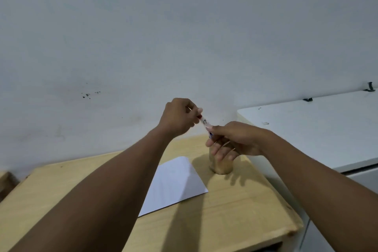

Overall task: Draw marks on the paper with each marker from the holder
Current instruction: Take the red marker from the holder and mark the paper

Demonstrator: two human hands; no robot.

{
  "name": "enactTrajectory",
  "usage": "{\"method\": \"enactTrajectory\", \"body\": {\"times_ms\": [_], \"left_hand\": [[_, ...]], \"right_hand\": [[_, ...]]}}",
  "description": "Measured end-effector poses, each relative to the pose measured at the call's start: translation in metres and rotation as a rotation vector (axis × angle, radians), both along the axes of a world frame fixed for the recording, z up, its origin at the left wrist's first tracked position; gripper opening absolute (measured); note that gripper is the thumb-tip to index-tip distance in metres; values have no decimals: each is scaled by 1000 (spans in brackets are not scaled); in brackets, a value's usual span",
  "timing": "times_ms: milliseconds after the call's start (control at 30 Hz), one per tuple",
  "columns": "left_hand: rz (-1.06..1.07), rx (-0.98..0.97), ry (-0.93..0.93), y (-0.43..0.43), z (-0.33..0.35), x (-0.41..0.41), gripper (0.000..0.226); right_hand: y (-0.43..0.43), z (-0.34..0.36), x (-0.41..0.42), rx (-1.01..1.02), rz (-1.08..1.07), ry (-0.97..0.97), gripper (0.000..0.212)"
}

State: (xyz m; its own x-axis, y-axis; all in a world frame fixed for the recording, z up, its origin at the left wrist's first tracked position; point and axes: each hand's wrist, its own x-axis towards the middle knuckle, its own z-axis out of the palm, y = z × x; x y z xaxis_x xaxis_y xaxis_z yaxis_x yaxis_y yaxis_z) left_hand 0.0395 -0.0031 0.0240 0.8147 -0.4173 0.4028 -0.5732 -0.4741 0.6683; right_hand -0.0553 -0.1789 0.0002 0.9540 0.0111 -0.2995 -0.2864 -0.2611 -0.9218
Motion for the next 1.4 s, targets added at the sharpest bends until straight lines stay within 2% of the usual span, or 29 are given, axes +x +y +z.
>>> {"method": "enactTrajectory", "body": {"times_ms": [67,133,267,367,533,567,600,667,767,900,1033,1100,1200,1300,1400], "left_hand": [[-6,-107,57,21,8,-1,26],[-15,-186,113,43,12,-3,28],[24,-284,200,86,2,-6,34],[83,-366,247,119,-20,-3,30],[277,-750,438,171,-59,10,30],[319,-722,428,186,-69,15,30],[351,-613,387,201,-80,19,29],[384,-290,297,222,-101,24,26],[376,116,261,234,-127,34,17],[319,374,242,230,-151,46,5],[326,402,207,225,-167,51,10],[323,390,196,224,-171,50,11],[334,251,194,223,-179,47,12],[349,129,157,222,-187,45,31],[366,198,120,223,-194,46,58]], "right_hand": [[29,-2,4,167,32,29,82],[60,-9,11,375,-22,-13,84],[113,-25,36,855,-335,-142,56],[144,-32,52,955,-414,-185,30],[171,-38,72,907,-299,-251,20],[171,-40,77,868,-290,-265,20],[168,-42,81,824,-284,-275,21],[159,-47,88,750,-262,-273,22],[157,-61,101,674,-233,-226,20],[170,-85,121,461,-244,-242,6],[184,-108,139,262,-247,-292,7],[193,-118,144,243,-237,-294,6],[205,-130,148,250,-204,-271,11],[210,-141,151,283,-205,-237,10],[210,-147,149,249,-201,-253,11]]}}
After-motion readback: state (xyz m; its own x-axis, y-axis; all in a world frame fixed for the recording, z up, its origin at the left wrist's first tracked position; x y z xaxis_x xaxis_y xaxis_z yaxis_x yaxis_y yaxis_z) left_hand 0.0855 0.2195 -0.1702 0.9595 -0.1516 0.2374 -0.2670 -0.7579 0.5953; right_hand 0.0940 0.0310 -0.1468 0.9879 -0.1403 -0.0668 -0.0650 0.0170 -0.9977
